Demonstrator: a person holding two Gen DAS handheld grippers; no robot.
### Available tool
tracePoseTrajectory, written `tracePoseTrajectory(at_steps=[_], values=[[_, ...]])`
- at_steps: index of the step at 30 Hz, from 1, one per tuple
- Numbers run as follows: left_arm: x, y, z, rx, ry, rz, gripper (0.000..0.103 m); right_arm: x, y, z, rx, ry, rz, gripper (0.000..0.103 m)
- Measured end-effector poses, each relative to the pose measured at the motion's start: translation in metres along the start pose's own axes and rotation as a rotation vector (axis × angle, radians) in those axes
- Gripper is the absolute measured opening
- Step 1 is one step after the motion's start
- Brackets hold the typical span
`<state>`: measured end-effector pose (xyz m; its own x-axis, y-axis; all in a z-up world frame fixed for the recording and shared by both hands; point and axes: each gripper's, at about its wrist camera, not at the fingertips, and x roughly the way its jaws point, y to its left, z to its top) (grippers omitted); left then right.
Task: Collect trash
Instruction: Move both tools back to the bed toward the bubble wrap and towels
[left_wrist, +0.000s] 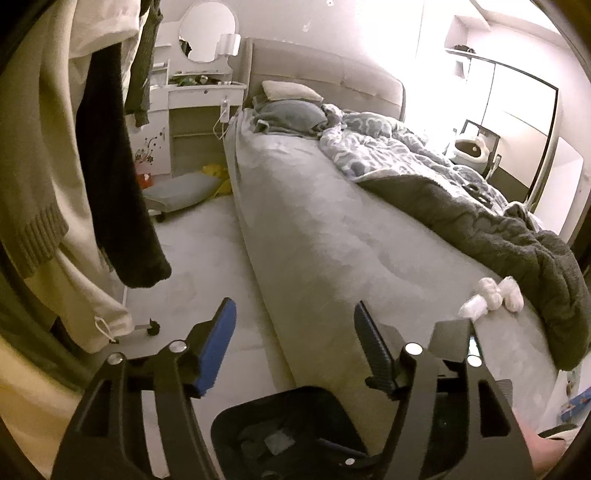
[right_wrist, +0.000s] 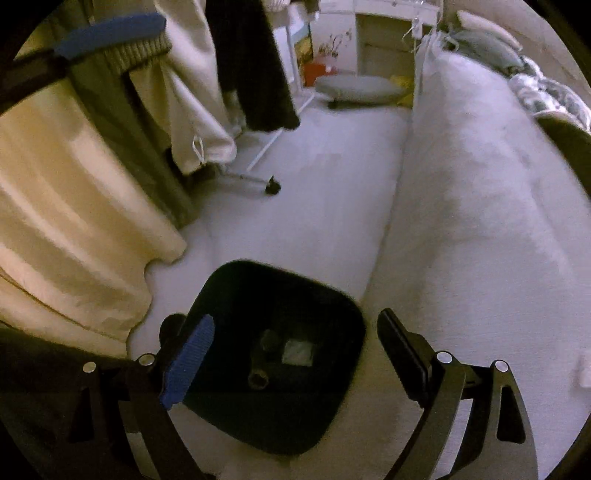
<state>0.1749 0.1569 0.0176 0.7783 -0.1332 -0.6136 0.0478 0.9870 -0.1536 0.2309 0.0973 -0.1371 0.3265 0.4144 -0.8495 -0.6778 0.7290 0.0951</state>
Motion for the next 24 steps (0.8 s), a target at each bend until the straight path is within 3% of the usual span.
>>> tracePoseTrajectory(at_steps=[11, 24], values=[[0.012, -0.047, 0.013, 0.030, -0.019, -0.044, 0.078, -0.053, -0.044, -0.014, 0.018, -0.132, -0.072, 0.091], [0.035, -0.112, 0.022, 0.063, -0.026, -0.100, 0.094, -0.114, -0.110, -0.041, 0.099, -0.246, -0.159, 0.093]])
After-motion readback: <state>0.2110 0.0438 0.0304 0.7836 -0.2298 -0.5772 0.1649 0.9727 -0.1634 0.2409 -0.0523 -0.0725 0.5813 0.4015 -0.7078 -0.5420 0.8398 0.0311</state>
